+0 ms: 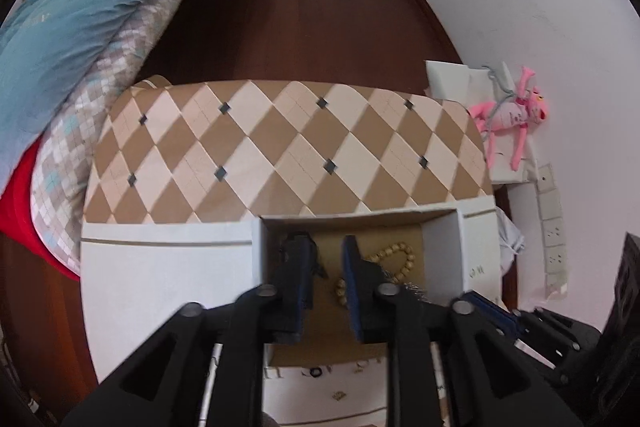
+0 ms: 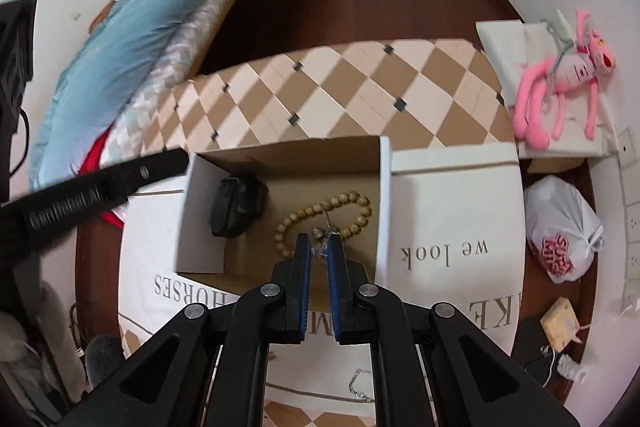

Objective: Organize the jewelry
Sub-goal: 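Lower the chain into the box with the right tool while the left tool drops the ring in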

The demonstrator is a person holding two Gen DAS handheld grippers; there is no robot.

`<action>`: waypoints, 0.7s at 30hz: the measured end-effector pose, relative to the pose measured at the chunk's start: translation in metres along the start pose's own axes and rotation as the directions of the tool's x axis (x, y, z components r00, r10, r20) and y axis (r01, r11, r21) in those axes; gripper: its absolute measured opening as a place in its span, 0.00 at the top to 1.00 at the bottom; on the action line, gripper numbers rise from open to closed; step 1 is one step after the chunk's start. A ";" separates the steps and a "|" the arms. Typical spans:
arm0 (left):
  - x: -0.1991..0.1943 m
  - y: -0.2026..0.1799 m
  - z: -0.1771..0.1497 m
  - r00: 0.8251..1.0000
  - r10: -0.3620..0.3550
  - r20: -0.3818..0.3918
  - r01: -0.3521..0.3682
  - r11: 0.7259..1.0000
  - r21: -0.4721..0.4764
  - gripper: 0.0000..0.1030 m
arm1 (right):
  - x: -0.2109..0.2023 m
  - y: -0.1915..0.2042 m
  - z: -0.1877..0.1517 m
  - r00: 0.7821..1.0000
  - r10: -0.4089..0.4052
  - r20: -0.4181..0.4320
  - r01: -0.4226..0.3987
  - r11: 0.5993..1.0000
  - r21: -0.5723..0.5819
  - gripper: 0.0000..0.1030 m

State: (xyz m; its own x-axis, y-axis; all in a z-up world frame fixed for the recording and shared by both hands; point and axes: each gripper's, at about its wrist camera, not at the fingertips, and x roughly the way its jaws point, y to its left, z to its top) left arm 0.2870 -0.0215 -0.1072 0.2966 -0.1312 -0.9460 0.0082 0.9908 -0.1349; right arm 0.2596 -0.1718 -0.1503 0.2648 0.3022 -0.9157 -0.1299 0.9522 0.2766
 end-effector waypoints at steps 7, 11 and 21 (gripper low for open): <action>-0.007 0.011 -0.012 0.994 0.100 0.051 -0.099 0.995 -0.011 0.18 | -0.010 -0.003 -0.002 0.996 -0.092 0.017 0.092 0.996 -0.001 0.27; -0.008 0.021 -0.035 0.986 0.153 0.067 -0.151 0.988 -0.025 0.09 | -0.016 -0.002 -0.009 0.979 -0.201 0.040 0.202 0.979 -0.013 0.06; -0.009 0.031 -0.082 0.976 0.201 0.090 -0.198 0.979 -0.040 0.01 | -0.009 -0.003 -0.030 0.953 -0.303 0.034 0.304 0.951 -0.050 0.02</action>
State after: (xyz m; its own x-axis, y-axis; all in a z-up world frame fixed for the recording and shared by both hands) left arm 0.2068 0.0075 -0.1272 0.3770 0.0736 -0.9233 -0.0887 0.9951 0.0431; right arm 0.2293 -0.1789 -0.1516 0.3240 0.0013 -0.9461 -0.0912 0.9954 -0.0299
